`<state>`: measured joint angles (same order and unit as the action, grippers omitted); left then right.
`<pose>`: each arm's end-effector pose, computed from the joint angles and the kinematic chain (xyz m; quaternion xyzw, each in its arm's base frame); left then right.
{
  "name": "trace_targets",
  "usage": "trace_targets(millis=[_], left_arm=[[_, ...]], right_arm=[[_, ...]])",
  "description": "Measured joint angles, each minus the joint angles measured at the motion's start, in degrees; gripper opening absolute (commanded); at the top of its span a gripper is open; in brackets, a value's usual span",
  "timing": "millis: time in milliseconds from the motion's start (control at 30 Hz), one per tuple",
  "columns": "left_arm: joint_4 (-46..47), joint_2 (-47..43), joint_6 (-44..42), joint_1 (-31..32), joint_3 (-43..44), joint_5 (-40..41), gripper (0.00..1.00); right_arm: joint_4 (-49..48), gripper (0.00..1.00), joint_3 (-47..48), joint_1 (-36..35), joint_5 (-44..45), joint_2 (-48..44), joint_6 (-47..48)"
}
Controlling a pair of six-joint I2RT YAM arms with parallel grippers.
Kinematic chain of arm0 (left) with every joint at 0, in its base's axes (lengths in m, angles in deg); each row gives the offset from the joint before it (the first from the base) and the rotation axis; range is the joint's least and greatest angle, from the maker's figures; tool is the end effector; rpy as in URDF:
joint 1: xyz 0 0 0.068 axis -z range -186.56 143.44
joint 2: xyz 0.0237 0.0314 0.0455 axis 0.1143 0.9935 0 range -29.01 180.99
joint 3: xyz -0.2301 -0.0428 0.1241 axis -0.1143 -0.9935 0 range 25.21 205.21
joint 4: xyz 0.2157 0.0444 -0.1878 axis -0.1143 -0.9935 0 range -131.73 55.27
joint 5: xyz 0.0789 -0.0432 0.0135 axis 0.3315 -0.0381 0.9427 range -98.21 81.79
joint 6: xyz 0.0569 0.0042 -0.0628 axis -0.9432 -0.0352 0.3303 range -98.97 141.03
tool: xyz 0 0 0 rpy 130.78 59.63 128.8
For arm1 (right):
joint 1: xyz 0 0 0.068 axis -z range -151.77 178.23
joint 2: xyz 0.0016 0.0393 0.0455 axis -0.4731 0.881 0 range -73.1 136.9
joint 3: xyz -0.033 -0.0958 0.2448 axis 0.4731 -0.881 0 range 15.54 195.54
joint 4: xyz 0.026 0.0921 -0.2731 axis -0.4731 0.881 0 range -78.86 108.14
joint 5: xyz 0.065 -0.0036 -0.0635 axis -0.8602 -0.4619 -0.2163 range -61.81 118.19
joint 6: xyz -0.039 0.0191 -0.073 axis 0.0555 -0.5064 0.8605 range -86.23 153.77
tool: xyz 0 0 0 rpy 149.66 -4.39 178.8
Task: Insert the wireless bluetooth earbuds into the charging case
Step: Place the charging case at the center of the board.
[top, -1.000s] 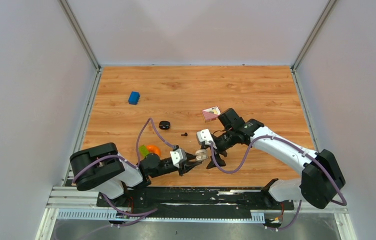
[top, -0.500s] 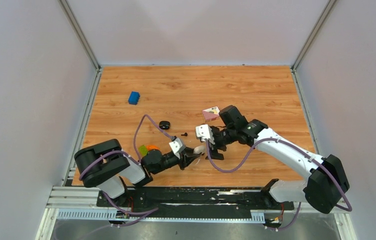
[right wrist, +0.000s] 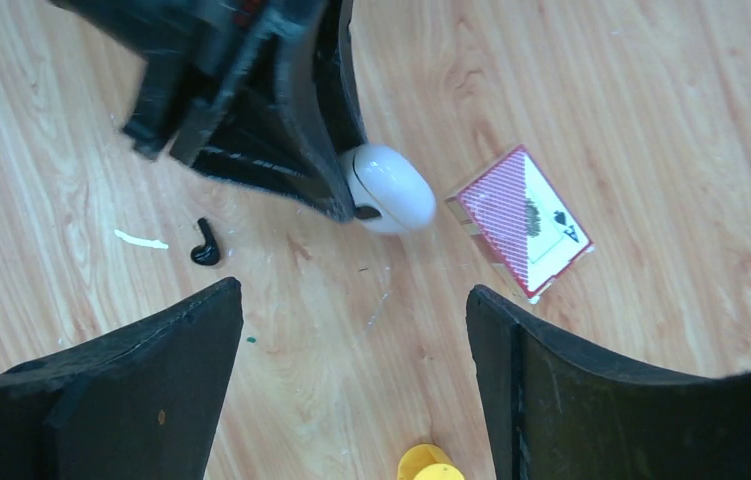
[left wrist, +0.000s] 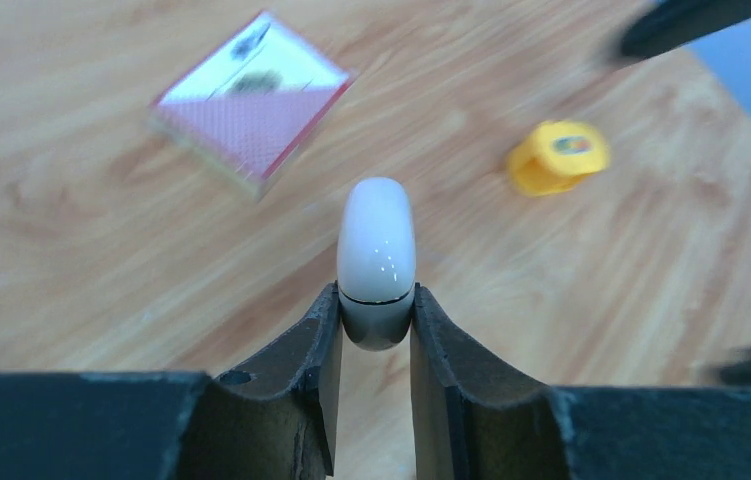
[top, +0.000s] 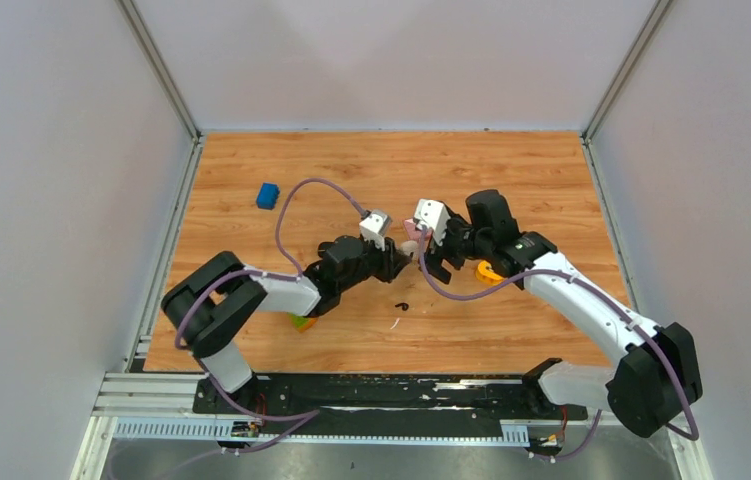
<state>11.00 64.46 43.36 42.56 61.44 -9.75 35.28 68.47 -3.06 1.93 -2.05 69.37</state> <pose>0.2472 -0.2887 0.1407 0.1877 0.7514 -0.3778 0.5075 0.2570 0.1949 0.2323 -0.5675 0.6924 0.1928 0.4016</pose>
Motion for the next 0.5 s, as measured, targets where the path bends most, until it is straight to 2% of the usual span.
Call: trace_targets(millis=[133,233,333,500], left_arm=[[-1.11,8.2,6.4,-4.44,0.42,-3.72,0.05],[1.11,13.2,10.6,-5.25,1.03,-7.02,0.16],[2.03,14.38,12.55,-5.11,1.75,-8.52,0.29],[0.85,14.03,13.64,-4.96,1.81,-8.41,0.43]], right_arm=[[-1.64,0.82,0.0,0.79,1.55,-1.18,-1.53],[-2.12,0.82,0.0,1.42,2.47,-1.16,-2.45],[-2.29,0.82,0.0,1.92,3.02,-1.09,-2.95],[-2.32,0.82,0.0,2.27,3.28,-0.7,-3.21]])
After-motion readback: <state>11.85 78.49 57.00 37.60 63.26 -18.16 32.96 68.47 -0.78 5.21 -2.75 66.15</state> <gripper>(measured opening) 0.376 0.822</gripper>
